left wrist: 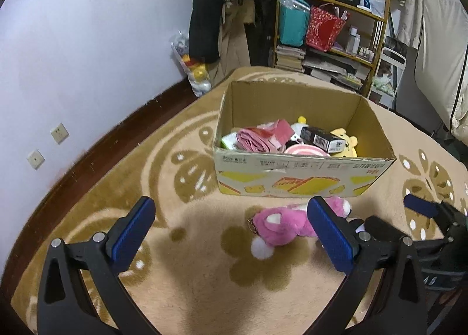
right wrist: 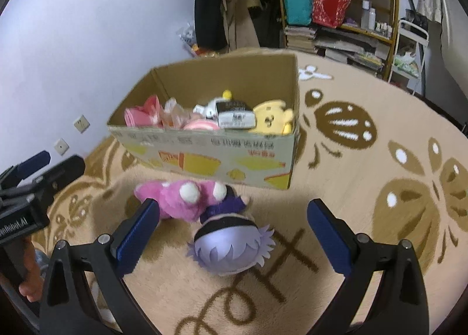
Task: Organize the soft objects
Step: 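Lower both tools toward the pink plush and white-haired doll on the rug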
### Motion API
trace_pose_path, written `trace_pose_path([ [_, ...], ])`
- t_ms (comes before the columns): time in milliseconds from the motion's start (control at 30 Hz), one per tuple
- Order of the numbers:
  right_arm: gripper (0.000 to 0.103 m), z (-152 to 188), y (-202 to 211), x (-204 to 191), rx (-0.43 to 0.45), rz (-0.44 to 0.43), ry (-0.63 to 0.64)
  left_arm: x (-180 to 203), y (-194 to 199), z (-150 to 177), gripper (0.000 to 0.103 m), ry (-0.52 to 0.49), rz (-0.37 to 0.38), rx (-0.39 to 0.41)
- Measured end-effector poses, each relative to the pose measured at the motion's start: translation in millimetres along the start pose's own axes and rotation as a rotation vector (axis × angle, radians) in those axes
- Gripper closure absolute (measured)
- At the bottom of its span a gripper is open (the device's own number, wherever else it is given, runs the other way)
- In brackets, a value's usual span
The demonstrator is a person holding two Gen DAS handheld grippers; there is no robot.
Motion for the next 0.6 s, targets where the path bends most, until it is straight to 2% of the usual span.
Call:
trace_pose_path([
  [600, 0.0, 16, -38, -3, -0.11, 0.0, -0.006, 14, -47, 1, 0.0, 0.023, 0.109, -0.084],
])
Point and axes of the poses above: each gripper's, at about its wrist camera, not at the fingertips, and y roughly against the way its jaws point, x to its right, z to its underside, the point moved 4 cm from there along -y, roughly the way its jaws point, and after that the axes turned 11 degrees about z, right-handed, at the moved point
